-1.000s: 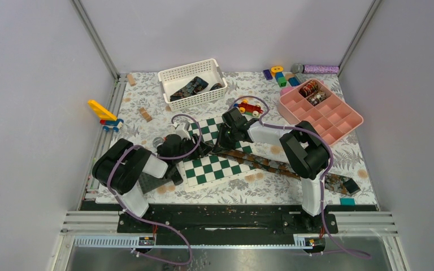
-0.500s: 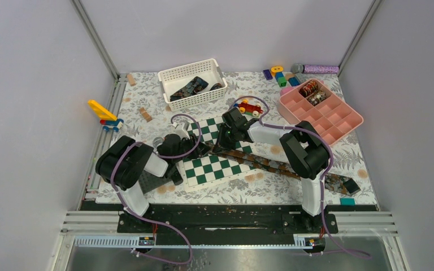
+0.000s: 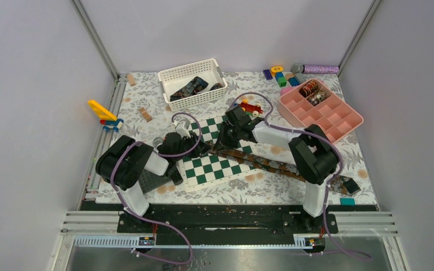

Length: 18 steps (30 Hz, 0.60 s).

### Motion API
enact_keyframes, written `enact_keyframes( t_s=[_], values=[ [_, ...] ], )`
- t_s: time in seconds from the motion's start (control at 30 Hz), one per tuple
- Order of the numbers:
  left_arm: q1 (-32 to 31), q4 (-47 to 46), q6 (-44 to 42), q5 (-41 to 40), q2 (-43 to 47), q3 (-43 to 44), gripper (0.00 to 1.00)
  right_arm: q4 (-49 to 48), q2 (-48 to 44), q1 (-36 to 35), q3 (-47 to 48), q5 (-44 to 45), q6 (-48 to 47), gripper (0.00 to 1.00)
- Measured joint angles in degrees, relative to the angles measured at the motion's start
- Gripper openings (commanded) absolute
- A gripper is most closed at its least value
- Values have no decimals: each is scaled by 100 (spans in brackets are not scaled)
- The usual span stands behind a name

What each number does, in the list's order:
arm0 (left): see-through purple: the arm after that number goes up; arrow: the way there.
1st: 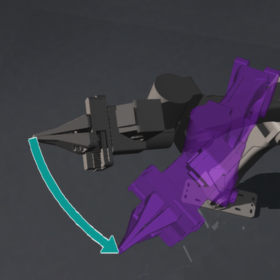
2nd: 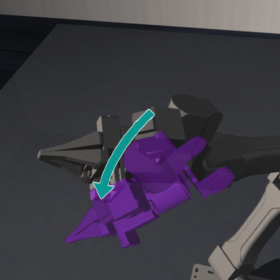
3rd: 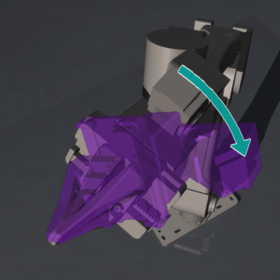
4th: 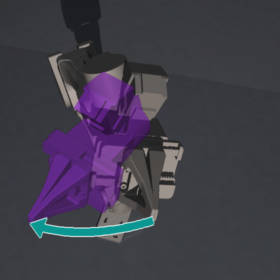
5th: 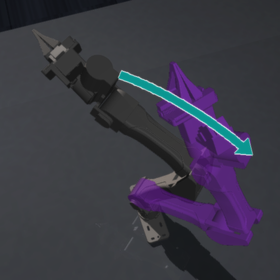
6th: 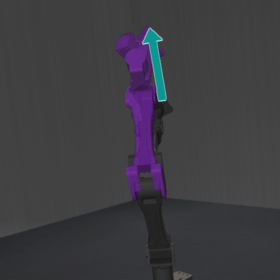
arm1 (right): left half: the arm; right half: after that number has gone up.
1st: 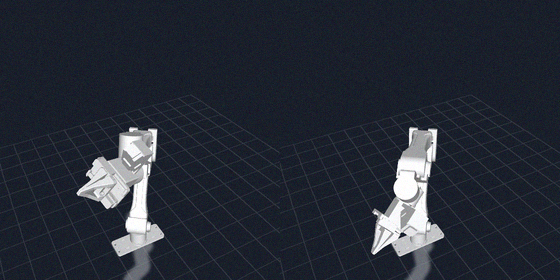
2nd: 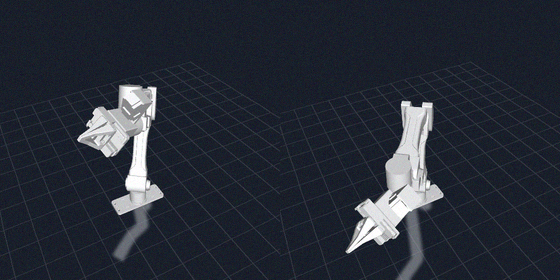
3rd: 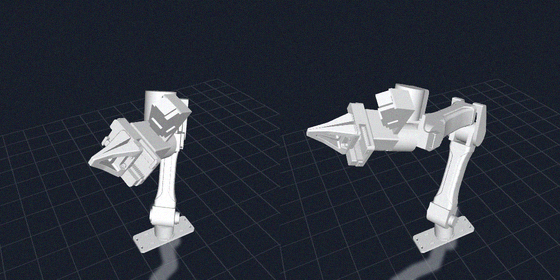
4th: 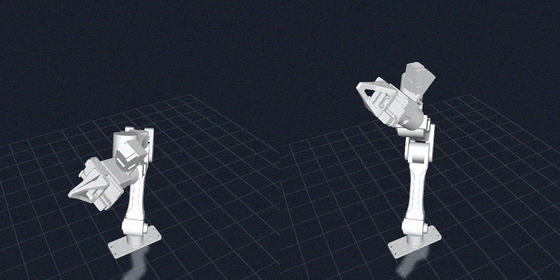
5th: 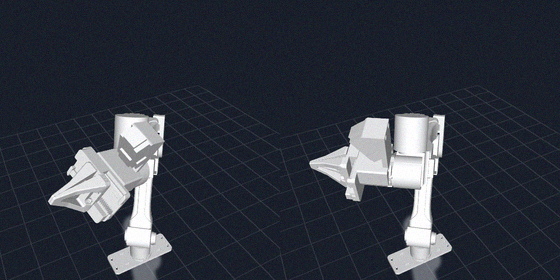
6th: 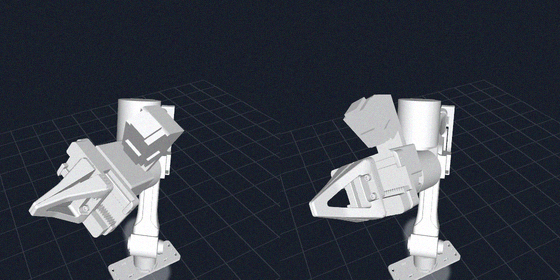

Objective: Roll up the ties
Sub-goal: Roll the tie at the center of the board.

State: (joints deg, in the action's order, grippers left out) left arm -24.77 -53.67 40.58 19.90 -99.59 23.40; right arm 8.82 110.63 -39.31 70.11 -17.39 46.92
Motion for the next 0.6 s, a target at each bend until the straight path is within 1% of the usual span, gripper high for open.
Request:
enact_keyframes(
  t_s=[0.13,0.2,0.37,0.5,0.6],
  values=[
    [0,264,-31,-39,87,70,28,157,-748,26,-39,59,-136,29],
    [-2,468,-76,-83,195,114,27,197,-1281,63,-68,107,-221,30],
    [-44,1064,-269,-313,573,225,26,275,-2398,321,-306,212,-393,30],
    [-166,1587,-459,-647,929,352,26,376,-2957,638,-660,299,-492,31],
    [-345,2048,-632,-992,1115,531,26,560,-3198,844,-905,328,-557,31]
  ],
)
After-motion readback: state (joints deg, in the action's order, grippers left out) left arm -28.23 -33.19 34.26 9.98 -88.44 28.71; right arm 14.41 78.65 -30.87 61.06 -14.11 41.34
